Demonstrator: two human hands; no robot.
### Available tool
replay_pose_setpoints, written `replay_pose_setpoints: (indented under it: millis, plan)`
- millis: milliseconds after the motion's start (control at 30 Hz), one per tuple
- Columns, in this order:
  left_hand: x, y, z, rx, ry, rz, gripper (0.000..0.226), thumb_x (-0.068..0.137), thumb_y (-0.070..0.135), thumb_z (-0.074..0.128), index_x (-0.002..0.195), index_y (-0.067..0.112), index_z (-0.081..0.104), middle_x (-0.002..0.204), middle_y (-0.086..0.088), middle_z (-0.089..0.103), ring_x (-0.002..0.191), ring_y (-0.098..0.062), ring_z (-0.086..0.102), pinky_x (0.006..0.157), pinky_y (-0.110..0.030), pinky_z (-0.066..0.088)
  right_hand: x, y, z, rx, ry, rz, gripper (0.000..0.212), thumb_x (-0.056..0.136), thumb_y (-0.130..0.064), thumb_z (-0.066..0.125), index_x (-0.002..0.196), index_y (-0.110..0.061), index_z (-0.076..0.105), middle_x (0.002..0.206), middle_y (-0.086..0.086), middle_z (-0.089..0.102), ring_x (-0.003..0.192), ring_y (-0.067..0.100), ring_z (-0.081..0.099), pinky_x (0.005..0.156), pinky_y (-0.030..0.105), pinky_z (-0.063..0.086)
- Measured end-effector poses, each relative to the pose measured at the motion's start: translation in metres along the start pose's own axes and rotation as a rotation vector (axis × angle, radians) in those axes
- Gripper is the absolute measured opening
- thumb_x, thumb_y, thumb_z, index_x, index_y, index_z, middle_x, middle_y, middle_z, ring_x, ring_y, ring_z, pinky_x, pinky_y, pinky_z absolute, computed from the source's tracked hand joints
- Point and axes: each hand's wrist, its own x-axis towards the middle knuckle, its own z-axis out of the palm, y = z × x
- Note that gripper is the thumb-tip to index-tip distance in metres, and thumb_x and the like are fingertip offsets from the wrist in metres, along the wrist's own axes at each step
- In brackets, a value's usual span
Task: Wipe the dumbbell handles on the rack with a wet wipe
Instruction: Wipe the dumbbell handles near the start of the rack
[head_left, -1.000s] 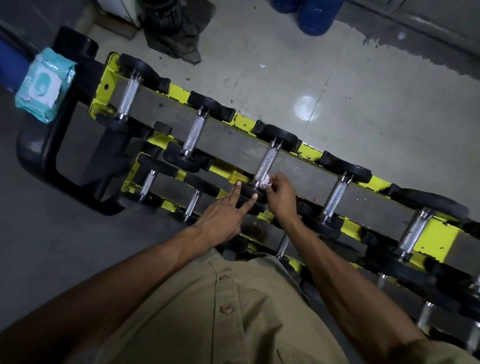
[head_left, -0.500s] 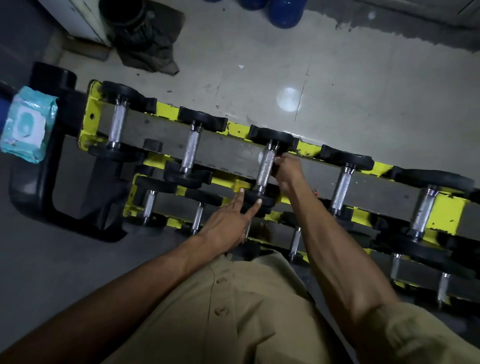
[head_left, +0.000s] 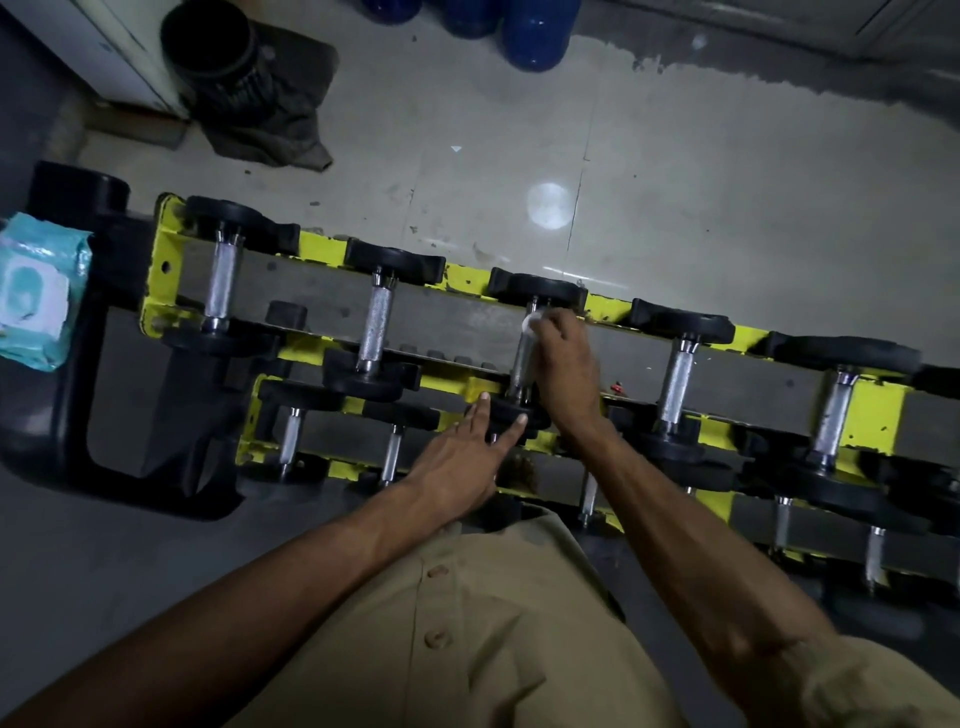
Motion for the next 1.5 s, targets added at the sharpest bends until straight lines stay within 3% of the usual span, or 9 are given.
replay_pose_setpoints:
  millis: [167, 433, 567, 700, 967, 1067, 1200, 1333, 1500]
  plan:
    - [0.000, -0.001, 0.004, 0.020, 0.016, 0.001, 0.094, 0.101, 0.014, 0.054, 0.167, 0.030, -0.011, 0.168, -0.032, -0.017, 0.160, -0.042, 0.009, 0.124, -0.047, 0.028, 0.005, 0.015, -0.022, -0.305, -0.236, -0.263, 0.070, 0.078, 0.009, 0.059, 0.147, -0.004, 0.048, 0.154, 0.011, 0.042, 0.141, 0.031, 0.039, 0.082, 0.041, 0.060]
    - [0.002, 0.010, 0.013, 0.008, 0.055, -0.034, 0.092, 0.100, 0.012, 0.054, 0.168, 0.028, -0.007, 0.166, -0.036, -0.019, 0.159, -0.045, 0.008, 0.126, -0.047, 0.028, 0.018, 0.004, -0.039, -0.464, -0.664, -0.827, 0.033, 0.096, -0.014, 0.046, 0.123, -0.014, 0.064, 0.130, 0.004, 0.060, 0.127, 0.022, 0.053, 0.082, 0.040, 0.058]
    - [0.005, 0.011, 0.021, 0.014, 0.102, -0.043, 0.093, 0.102, 0.010, 0.054, 0.167, 0.029, -0.011, 0.166, -0.035, -0.020, 0.159, -0.046, 0.010, 0.123, -0.049, 0.030, 0.044, -0.001, -0.044, -0.518, -0.540, -0.621, 0.043, 0.089, -0.003, 0.037, 0.118, -0.013, 0.067, 0.123, 0.006, 0.063, 0.122, 0.025, 0.053, 0.080, 0.042, 0.057]
    - [0.003, 0.013, 0.020, 0.002, 0.121, -0.047, 0.077, 0.101, 0.011, 0.054, 0.166, 0.023, 0.015, 0.166, -0.039, -0.009, 0.156, -0.050, 0.016, 0.123, -0.051, 0.030, 0.026, -0.035, -0.030, -0.556, -0.892, -0.679, 0.028, 0.099, -0.021, 0.054, 0.124, -0.014, 0.065, 0.119, 0.008, 0.063, 0.109, 0.028, 0.062, 0.079, 0.040, 0.055]
    - [0.006, 0.016, 0.020, 0.009, 0.115, -0.079, 0.070, 0.103, 0.017, 0.050, 0.166, 0.023, 0.020, 0.165, -0.039, 0.005, 0.152, -0.050, 0.022, 0.120, -0.050, 0.032, 0.039, -0.064, -0.020, -0.713, -0.935, -0.529, 0.023, 0.099, -0.021, 0.053, 0.116, -0.012, 0.066, 0.114, 0.012, 0.069, 0.102, 0.032, 0.067, 0.080, 0.040, 0.053]
    - [0.006, 0.016, 0.023, 0.007, 0.138, -0.083, 0.070, 0.101, 0.018, 0.052, 0.165, 0.023, 0.024, 0.162, -0.037, 0.017, 0.147, -0.050, 0.031, 0.115, -0.049, 0.037, 0.033, -0.056, -0.023, -0.678, -0.867, -0.576, 0.020, 0.099, -0.022, 0.055, 0.110, -0.013, 0.069, 0.104, 0.009, 0.071, 0.095, 0.032, 0.069, 0.076, 0.039, 0.054]
    - [0.006, 0.016, 0.025, 0.004, 0.141, -0.087, 0.070, 0.102, 0.015, 0.051, 0.164, 0.025, 0.020, 0.166, -0.040, -0.003, 0.153, -0.050, 0.024, 0.121, -0.052, 0.032, 0.017, -0.024, -0.024, -0.550, -0.627, -0.701, 0.016, 0.088, -0.024, 0.071, 0.101, -0.017, 0.072, 0.100, 0.002, 0.064, 0.101, 0.025, 0.054, 0.073, 0.038, 0.051]
    - [0.004, 0.013, 0.025, -0.015, 0.100, -0.092, 0.080, 0.102, 0.016, 0.055, 0.167, 0.028, 0.011, 0.167, -0.033, -0.019, 0.159, -0.045, 0.007, 0.127, -0.051, 0.023, -0.010, 0.000, -0.017, -0.185, -0.485, -0.423, 0.027, 0.082, -0.021, 0.080, 0.106, -0.018, 0.067, 0.105, 0.002, 0.052, 0.095, 0.023, 0.054, 0.066, 0.039, 0.054]
    - [0.007, 0.013, 0.028, 0.007, 0.112, -0.095, 0.094, 0.101, 0.017, 0.055, 0.167, 0.033, -0.010, 0.168, -0.032, -0.019, 0.160, -0.042, 0.006, 0.127, -0.048, 0.023, -0.038, 0.012, -0.012, 0.258, -0.257, 0.126, 0.019, 0.091, -0.021, 0.072, 0.099, -0.015, 0.056, 0.088, 0.002, 0.062, 0.075, 0.019, 0.057, 0.064, 0.035, 0.048]
